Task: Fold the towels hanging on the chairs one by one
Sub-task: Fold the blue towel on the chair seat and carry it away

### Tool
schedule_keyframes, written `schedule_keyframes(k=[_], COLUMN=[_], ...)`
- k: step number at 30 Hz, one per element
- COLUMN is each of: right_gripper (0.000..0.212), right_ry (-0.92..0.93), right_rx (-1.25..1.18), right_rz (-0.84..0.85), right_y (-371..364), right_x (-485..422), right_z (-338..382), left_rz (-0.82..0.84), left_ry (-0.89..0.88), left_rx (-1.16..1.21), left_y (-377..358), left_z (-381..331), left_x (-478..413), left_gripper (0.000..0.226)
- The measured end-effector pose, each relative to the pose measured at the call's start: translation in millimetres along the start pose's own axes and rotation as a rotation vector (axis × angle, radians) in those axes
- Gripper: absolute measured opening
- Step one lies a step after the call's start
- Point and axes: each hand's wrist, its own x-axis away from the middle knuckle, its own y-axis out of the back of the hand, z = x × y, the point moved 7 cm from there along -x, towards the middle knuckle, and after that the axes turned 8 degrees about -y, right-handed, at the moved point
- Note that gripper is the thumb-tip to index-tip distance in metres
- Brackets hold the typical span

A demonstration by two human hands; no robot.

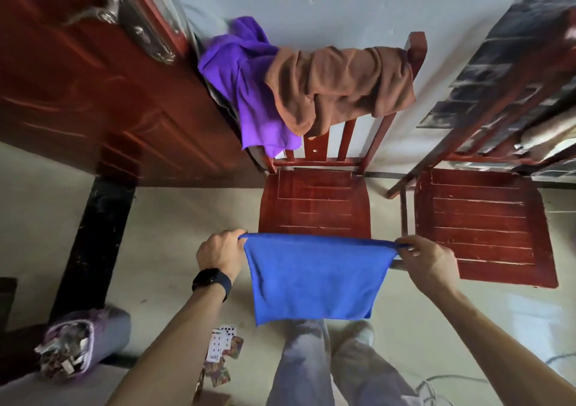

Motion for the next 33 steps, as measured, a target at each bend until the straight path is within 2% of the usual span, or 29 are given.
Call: schedule_keyframes(k=[3,5,10,13,15,17,21,24,28,33], right_gripper=[0.021,0.023,0.024,0.028,0.044,0.06,0.056,0.047,0.039,0.022], right_ry=[-0.028,-0.031,-0.138,-0.189,-0.217,-0.261,-0.37,-0.488,-0.547,-0.507], right_rx=[0.062,0.056,-0.06,-0.174,-0.247,-0.257,-0.083,-0.028,0.027,0.054], right_rz=[0.011,-0.039,-0.132,-0.17,-0.09,0.021,0.115,0.135,0.195,0.136], right_y=[-28.5,-42.9,-78.1,-92.9,-111.6,-133.3,-164.3,-187.5,-224.6,-242.2], right_x=[-64.1,-100.9,-171.4,-208.2,-225.9,-228.2,-185.2,-147.4,-122.0,-122.1], right_z=[20.2,34.0,47.5,49.7,43.4,28.7,-18.6,-60.9,-100.0,-115.0], left_rz=[0.011,0.056,0.1,0.078,0.071,0.114,0.274,0.355,0.337,0.248], left_ry=[-0.03,-0.027,0.056,0.15,0.173,0.21,0.218,0.318,0.385,0.355], left_rx=[-0.015,-0.01,0.125,0.414,0.692,0.835,0.677,0.587,0.485,0.432], left_y=[-17.0,-33.4,-79.1,-105.6,-124.3,-145.2,-196.3,-236.9,-273.1,-286.1], left_z=[-0.8,-3.2,-6.5,-4.7,-11.6,-15.0,-1.8,19.7,41.5,46.4], left_x=[-70.1,-112.7,-198.1,-240.3,-254.8,-252.9,-203.1,-152.4,-119.5,-111.1], left_gripper=[0.024,0.023,0.018,0.027,0.043,0.06,0.059,0.052,0.044,0.024])
